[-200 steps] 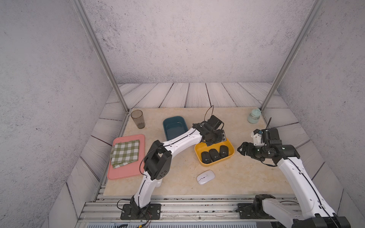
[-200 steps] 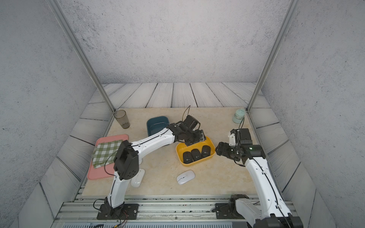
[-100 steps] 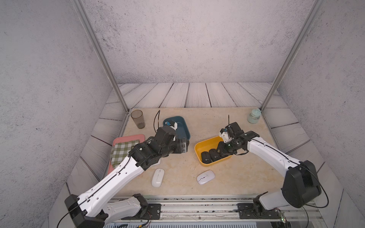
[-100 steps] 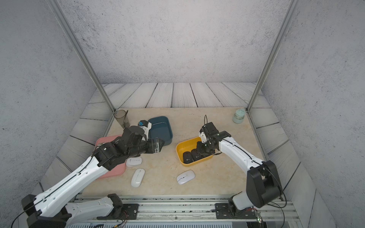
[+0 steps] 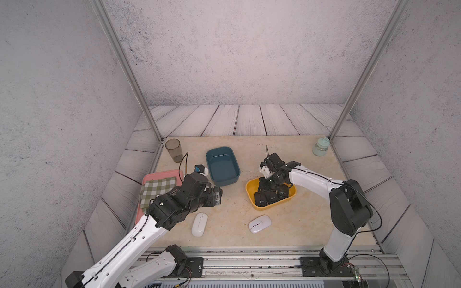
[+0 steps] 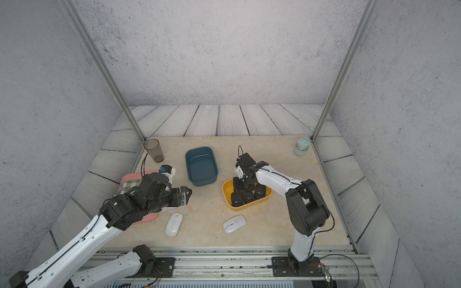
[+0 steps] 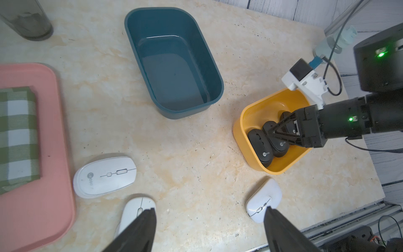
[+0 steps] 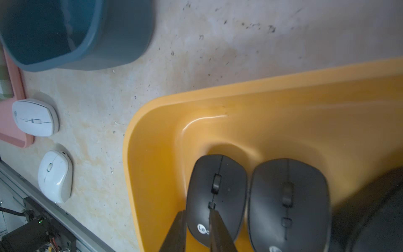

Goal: Place the mice by color into the storage box
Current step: Move the storage box to the center of the board.

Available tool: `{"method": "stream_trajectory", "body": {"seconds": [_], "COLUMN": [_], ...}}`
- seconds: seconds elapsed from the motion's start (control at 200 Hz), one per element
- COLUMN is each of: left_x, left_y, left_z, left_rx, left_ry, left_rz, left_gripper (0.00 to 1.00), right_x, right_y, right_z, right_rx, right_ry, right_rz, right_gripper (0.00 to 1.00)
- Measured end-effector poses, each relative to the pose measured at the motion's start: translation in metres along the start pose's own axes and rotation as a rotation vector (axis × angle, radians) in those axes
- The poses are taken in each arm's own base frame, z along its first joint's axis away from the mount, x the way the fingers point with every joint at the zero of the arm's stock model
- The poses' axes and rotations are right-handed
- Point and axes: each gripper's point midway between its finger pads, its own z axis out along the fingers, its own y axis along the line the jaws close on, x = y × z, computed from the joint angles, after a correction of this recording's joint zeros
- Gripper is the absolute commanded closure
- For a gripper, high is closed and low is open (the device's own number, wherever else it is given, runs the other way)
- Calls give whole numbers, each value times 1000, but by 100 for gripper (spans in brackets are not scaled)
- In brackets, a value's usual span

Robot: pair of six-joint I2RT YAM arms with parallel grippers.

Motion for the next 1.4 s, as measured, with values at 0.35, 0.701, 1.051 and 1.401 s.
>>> {"method": "stream_trajectory", "body": {"seconds": [0.35,0.701,1.051,1.401], "left_x": [-10,-19,-55,-66], "left_y": [28,76,98,136], "left_z": [3,53,152,235], "left_rx": [-67,-159,-209,-285], "left_ry": [-11,69,227,339], "left_rz": [-58,-209,-218,-231], "left_gripper": [15,15,17,24], "right_x": [-42,-107,-67,-28], "right_y": [10,-25,-22,14], "right_z": [28,13,-13,-128], "right_rx": [32,101,52,-41], "right_ry": [-31,-149,-135,-322], "right_rz": [29,111,102,-10], "right_gripper": [79,79,51,44]}}
